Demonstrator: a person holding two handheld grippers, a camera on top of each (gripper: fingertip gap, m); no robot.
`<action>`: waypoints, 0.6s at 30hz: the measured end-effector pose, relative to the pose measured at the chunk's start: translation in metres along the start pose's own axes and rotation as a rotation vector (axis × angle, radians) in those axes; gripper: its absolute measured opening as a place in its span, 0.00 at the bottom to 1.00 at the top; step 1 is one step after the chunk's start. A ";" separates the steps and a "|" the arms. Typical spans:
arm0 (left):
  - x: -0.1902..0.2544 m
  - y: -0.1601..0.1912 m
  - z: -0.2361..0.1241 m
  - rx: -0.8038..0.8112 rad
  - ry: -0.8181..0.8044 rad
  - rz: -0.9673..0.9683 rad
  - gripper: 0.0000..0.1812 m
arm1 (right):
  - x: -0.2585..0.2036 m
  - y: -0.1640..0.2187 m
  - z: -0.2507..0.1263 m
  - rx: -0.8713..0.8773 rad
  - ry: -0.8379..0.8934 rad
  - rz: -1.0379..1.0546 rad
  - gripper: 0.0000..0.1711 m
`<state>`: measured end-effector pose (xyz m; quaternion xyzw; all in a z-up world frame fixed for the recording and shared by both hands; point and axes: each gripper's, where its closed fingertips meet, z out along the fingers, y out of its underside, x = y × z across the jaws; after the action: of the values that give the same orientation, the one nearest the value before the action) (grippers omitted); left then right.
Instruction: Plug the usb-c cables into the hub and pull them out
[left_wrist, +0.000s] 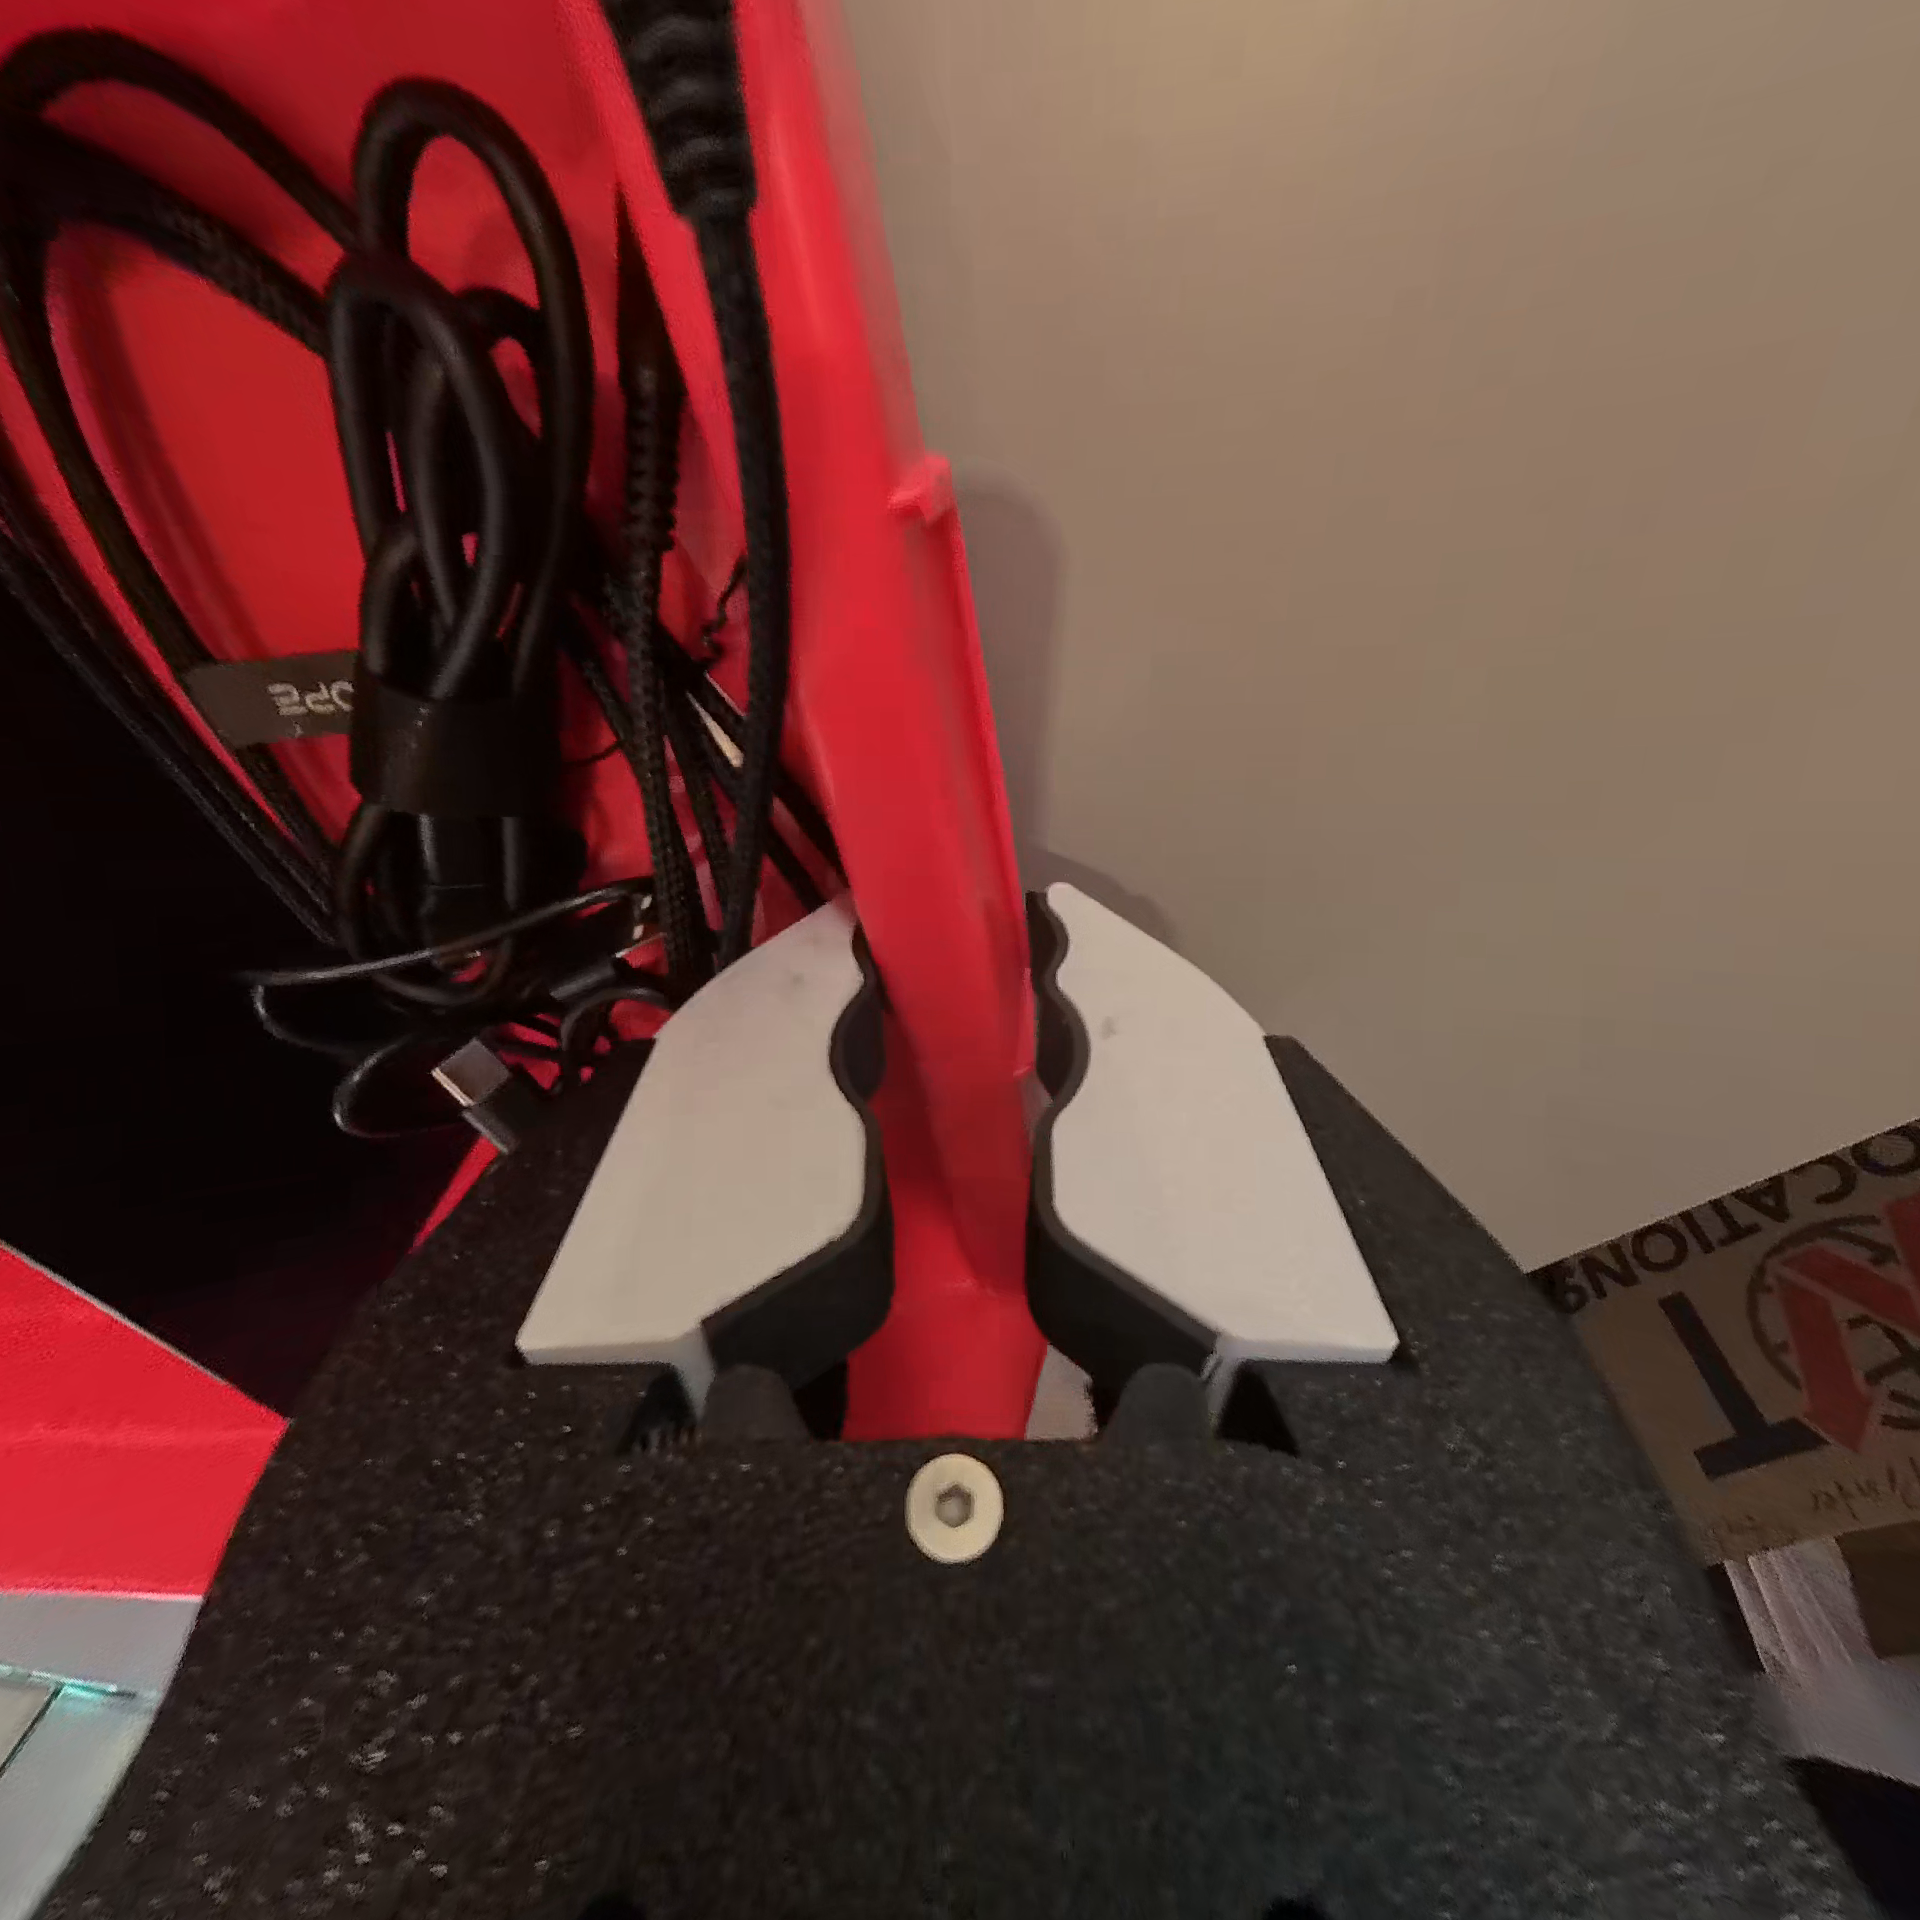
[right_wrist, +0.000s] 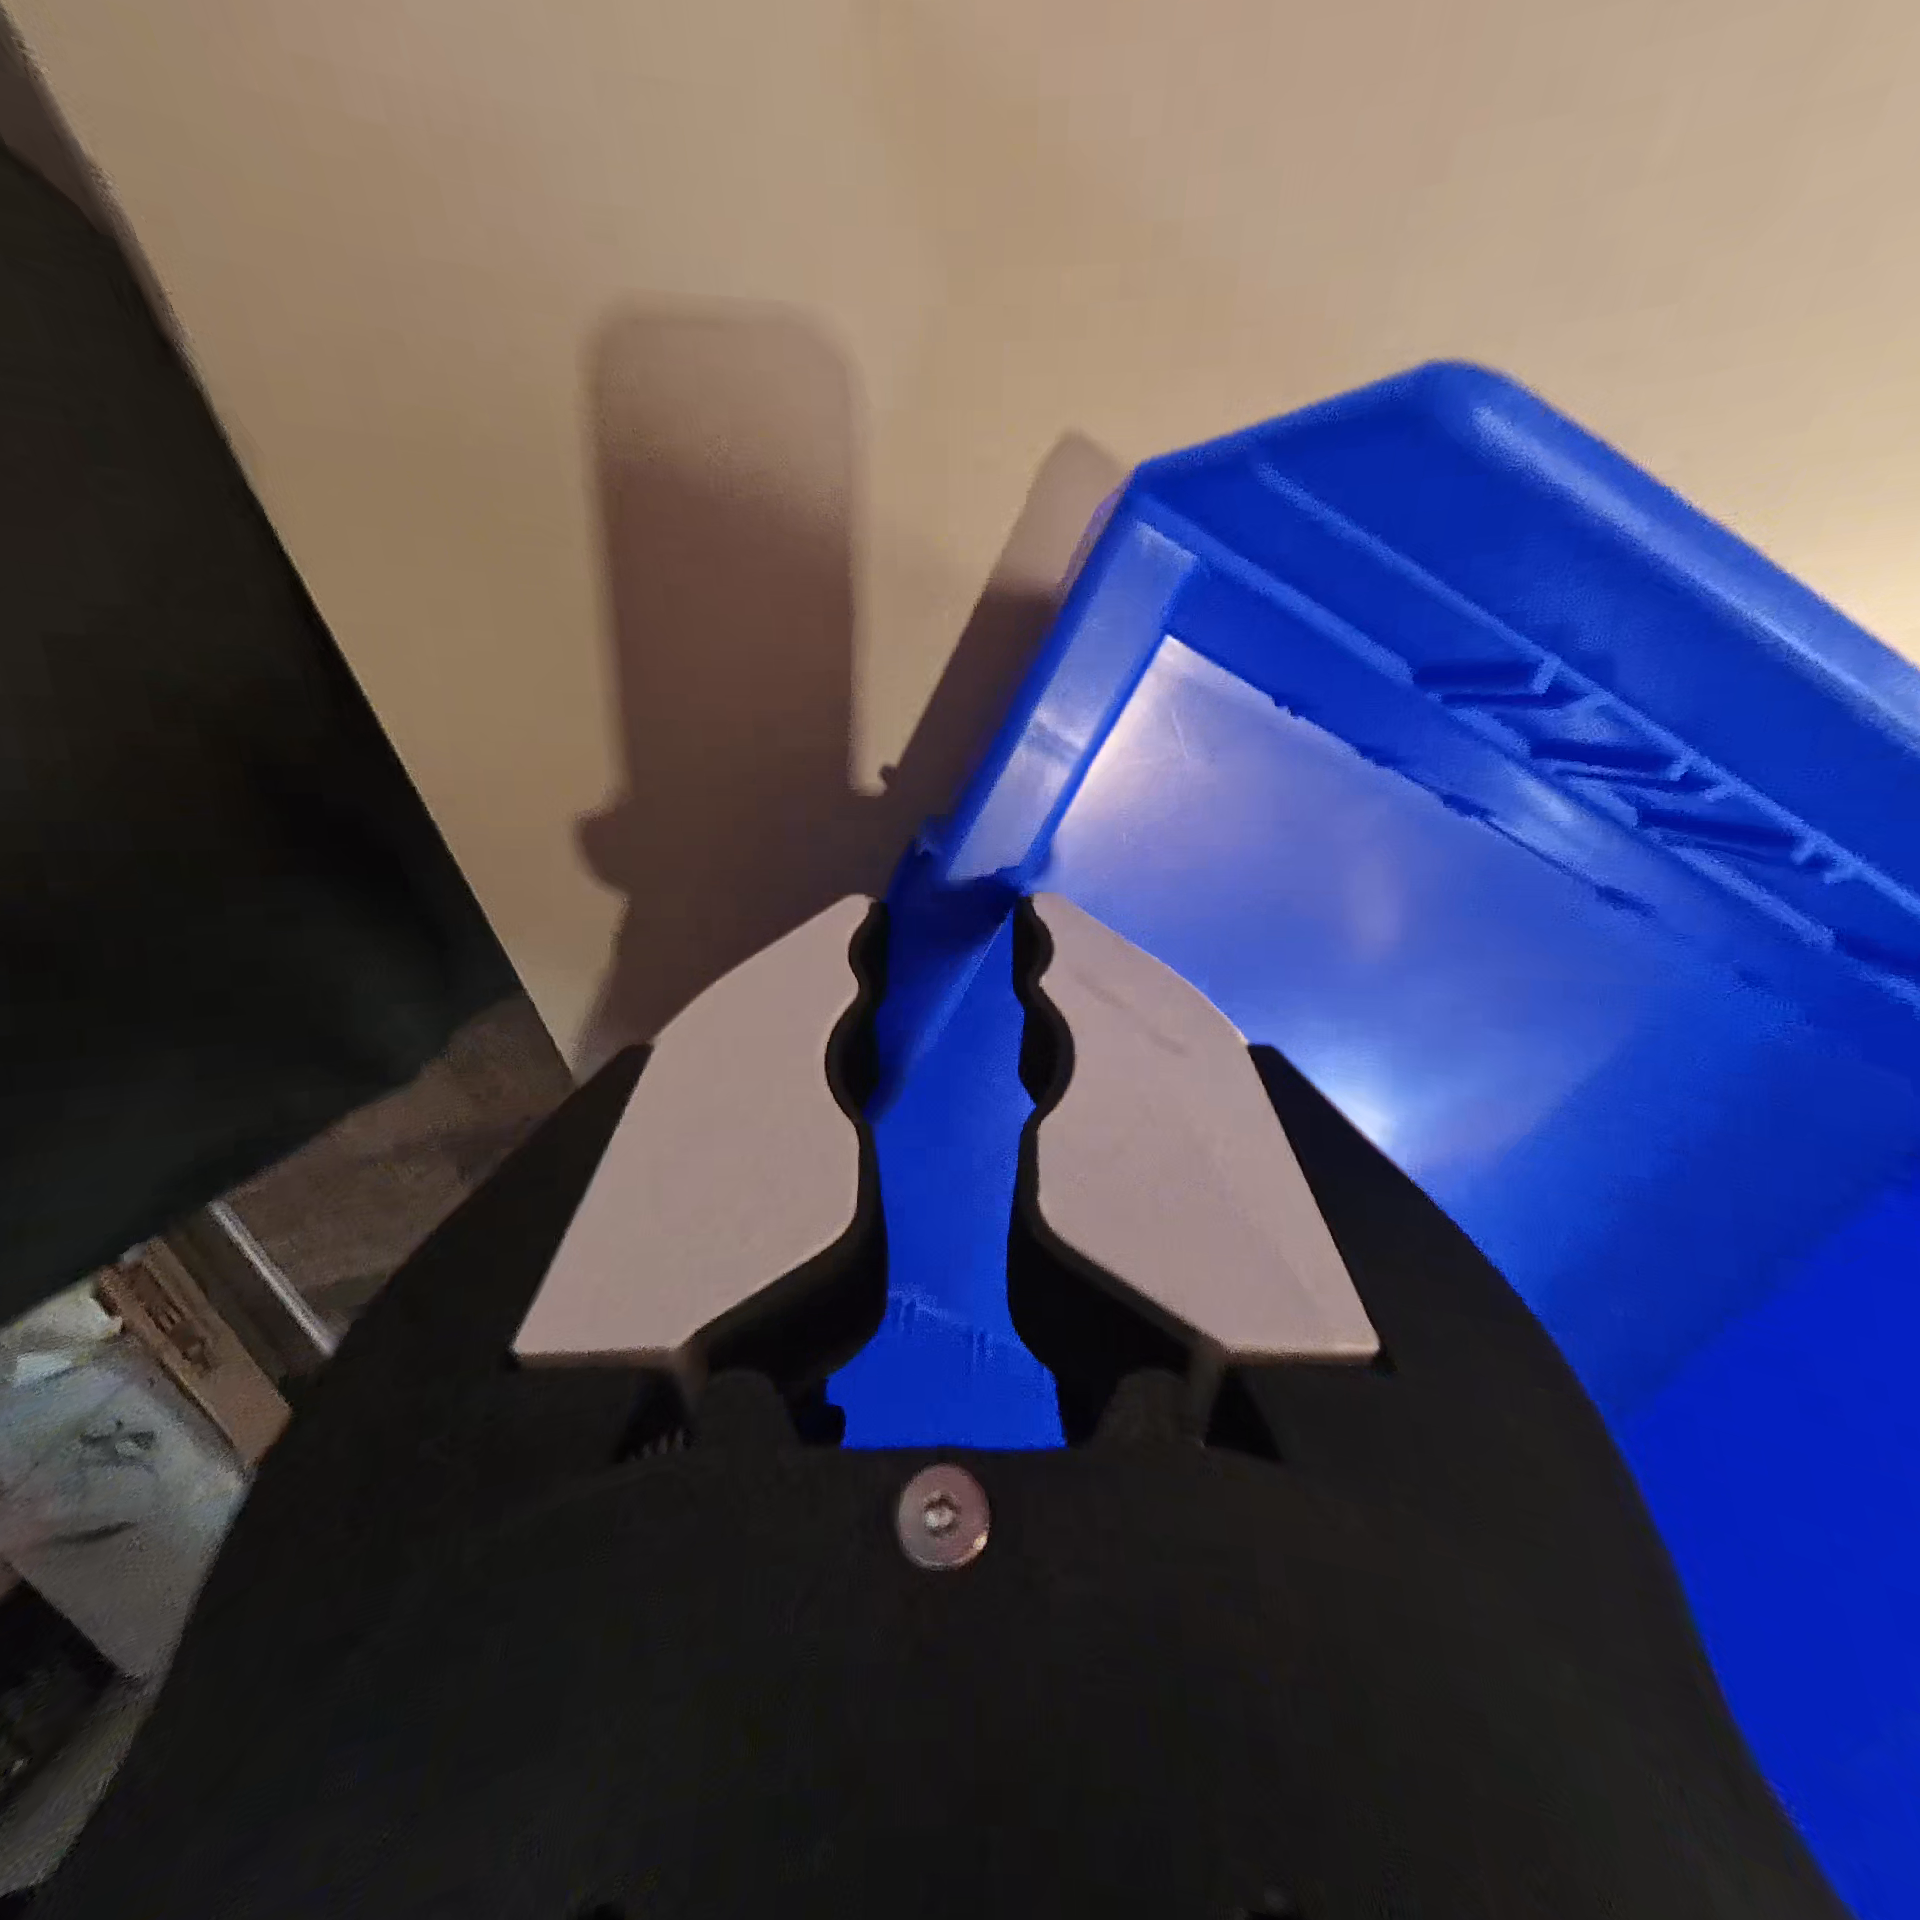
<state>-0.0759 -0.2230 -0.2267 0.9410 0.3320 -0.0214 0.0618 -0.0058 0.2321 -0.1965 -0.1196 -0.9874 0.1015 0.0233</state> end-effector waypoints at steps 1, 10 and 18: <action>0.000 0.006 0.000 -0.013 -0.010 -0.005 0.14 | 0.004 0.012 -0.003 -0.037 0.026 0.004 0.13; -0.001 0.007 0.001 0.025 -0.137 0.050 0.19 | 0.010 0.047 0.004 -0.150 0.170 0.105 0.26; -0.009 0.034 0.004 -0.017 -0.106 0.088 0.14 | 0.019 0.090 0.003 -0.216 0.178 -0.120 0.18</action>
<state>-0.0610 -0.2554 -0.2263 0.9517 0.2866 -0.0654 0.0883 -0.0035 0.3211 -0.2177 -0.0708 -0.9919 -0.0176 0.1036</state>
